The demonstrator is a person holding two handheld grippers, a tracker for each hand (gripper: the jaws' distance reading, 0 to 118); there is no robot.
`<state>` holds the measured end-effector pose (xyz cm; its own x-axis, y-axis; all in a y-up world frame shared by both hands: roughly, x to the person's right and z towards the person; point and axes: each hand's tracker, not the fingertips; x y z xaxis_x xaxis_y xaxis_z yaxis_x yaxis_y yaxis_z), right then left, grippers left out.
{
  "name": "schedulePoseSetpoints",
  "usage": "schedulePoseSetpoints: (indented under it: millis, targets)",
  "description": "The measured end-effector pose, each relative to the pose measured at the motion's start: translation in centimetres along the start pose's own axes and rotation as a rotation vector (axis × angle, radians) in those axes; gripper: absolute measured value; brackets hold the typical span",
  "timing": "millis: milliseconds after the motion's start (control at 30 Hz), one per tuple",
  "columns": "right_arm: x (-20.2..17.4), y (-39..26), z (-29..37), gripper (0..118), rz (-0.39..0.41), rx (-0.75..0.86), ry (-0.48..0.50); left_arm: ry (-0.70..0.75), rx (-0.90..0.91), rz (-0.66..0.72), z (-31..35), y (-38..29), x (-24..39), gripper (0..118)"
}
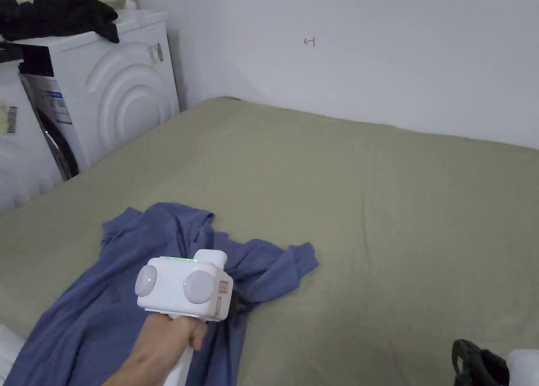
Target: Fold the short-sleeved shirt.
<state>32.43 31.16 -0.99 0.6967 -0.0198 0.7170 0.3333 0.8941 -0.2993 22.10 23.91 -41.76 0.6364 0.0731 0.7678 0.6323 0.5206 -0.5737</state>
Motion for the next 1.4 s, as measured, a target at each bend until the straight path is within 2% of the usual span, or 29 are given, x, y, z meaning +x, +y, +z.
schedulePoseSetpoints:
  millis: [200, 267, 433, 633, 767, 900, 1067, 1100, 1133, 1167, 1200, 1267, 1400]
  targets:
    - [4.9, 0.4, 4.9, 0, -0.016, 0.017, -0.115, -0.106, 0.097, -0.097, 2.3, 5.0, 7.8, 0]
    - [6.3, 0.4, 6.5, 0, -0.005, 0.027, -0.159, -0.133, 0.127, -0.147, 2.4, 6.7, 12.0, 0]
    - [11.1, -0.3, 9.9, 0, -0.06, 0.032, -0.27, -0.316, 0.168, -0.261, 3.6, 9.7, 25.5, 0]
    - [16.3, -1.5, 11.7, 0, -0.122, 0.02, -0.384, -0.529, 0.166, -0.451, 5.2, 9.0, 41.8, 0]
    - [19.0, -2.1, 11.8, 0, -0.155, 0.012, -0.426, -0.624, 0.132, -0.557, 4.9, 6.4, 49.4, 0]
    - [20.8, -2.7, 11.1, 0, -0.19, 0.003, -0.444, -0.569, 0.028, -0.609, 0.5, 3.4, 52.9, 0]
    - [21.5, -3.3, 9.9, 1, -0.197, -0.018, -0.435, -0.466, -0.092, -0.607, -4.7, 0.8, 52.8, 0]
    - [21.7, -3.3, 9.6, 1, -0.192, -0.028, -0.431, -0.471, -0.081, -0.615, -5.0, 0.5, 52.4, 4]
    - [21.8, -3.3, 9.3, 1, -0.194, -0.03, -0.432, -0.478, -0.078, -0.621, -5.1, 0.3, 51.9, 21]
    - [21.6, -3.4, 9.3, 1, -0.195, -0.029, -0.427, -0.482, -0.092, -0.626, -5.0, 0.3, 51.6, 66]
    - [21.5, -3.4, 9.1, 1, -0.199, -0.03, -0.427, -0.482, -0.107, -0.615, -4.9, 0.4, 51.1, 118]
    - [21.4, -3.1, 8.9, 1, -0.208, -0.028, -0.423, -0.515, -0.079, -0.591, -3.2, 0.4, 49.3, 111]
    - [20.2, -2.3, 9.2, 1, -0.204, -0.004, -0.412, -0.466, 0.074, -0.619, 1.8, 1.1, 45.4, 111]
